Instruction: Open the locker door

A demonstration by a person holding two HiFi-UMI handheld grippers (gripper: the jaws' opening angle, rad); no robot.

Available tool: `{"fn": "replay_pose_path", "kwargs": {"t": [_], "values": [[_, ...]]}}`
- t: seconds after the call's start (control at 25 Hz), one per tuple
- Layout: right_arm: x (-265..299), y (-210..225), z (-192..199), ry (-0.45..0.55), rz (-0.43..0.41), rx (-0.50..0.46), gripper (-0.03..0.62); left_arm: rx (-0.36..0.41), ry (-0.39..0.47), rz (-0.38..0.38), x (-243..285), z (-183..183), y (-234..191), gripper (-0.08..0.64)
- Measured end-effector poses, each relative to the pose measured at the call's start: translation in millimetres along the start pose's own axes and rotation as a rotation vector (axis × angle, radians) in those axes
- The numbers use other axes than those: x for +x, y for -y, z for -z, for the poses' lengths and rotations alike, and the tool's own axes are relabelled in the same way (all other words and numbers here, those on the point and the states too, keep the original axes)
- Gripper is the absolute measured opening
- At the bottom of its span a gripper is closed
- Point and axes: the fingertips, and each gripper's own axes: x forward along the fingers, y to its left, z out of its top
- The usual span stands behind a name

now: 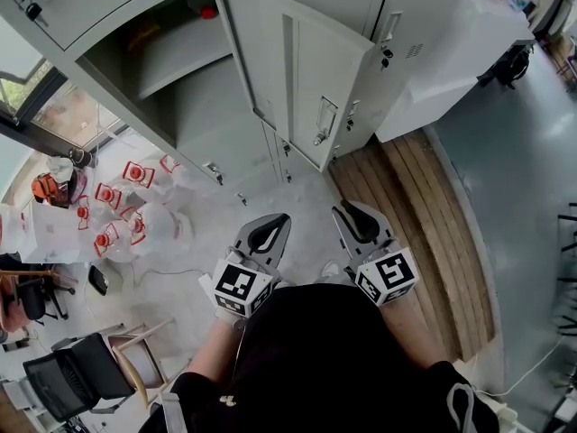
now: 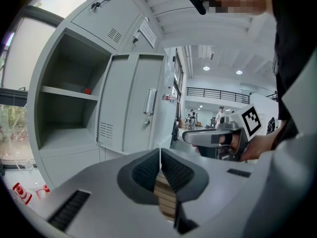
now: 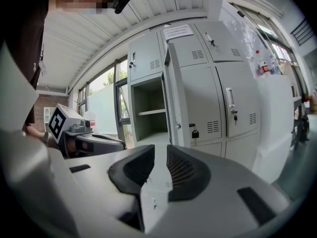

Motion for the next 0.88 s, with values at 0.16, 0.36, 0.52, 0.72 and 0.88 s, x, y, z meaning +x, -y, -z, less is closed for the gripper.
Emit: {"fn": "replay_pose_path", "kwargs": {"t": [0.16, 0.36, 0.52, 0.72, 0.88], "values": [[2.2, -1.7, 4.2, -0.013, -0.007, -0.004, 0.089, 0.001, 0.0, -0.004, -0.5, -0.3, -0.9, 0.026], [4.2, -3.6, 7.3, -0.021, -0.02, 0.002, 0.086, -0.002, 0.001, -0.013, -1.8, -0.4, -1.8, 0.026], [5.1, -4.5, 7.1, -0.023, -0.025, -0.004, 0.086, -0.001, -0.001, -0.017, -2.6, 0.1, -2.0, 0.026], [3.8, -2.5, 8.3, -0.025, -0.02, 0.003, 0.086, 0.001, 0.001, -0.021, -4.1, 0.2, -1.6, 0.026], [3.8, -2.3, 7.9, -0.022, -0.02, 0.008, 0.086, 0.004, 0.002, -0.021, -4.9, -1.2, -1.6, 0.026]]}}
